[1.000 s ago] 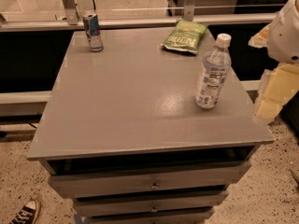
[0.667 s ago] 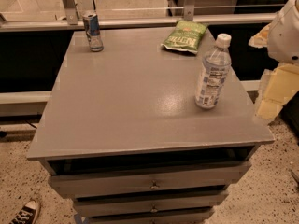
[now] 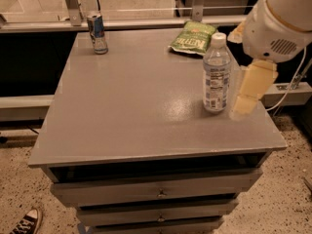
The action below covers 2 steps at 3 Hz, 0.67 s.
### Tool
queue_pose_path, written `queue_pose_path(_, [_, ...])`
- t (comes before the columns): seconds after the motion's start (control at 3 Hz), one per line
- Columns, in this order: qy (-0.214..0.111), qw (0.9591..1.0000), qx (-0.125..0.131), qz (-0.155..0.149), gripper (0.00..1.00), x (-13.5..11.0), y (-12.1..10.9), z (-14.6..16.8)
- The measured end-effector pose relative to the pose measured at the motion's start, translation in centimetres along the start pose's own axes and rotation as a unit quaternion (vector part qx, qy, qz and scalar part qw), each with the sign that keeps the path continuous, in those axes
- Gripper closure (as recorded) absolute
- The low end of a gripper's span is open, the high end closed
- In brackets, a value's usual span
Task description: Pick redbull can
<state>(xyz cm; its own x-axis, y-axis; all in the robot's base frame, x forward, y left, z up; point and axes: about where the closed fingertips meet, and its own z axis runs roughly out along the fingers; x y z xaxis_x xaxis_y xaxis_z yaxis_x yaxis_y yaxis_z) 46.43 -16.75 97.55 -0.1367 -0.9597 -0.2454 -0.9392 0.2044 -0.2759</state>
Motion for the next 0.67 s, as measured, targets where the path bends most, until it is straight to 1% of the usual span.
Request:
queue_pose_path(0.33, [0.007, 0.9991, 0.035, -0.024, 0.00, -3.9, -1.1, 0.7])
queue_pose_path(0.67, [0.067, 0.9919, 0.104, -0.027, 0.00, -3.3, -3.8, -0.2])
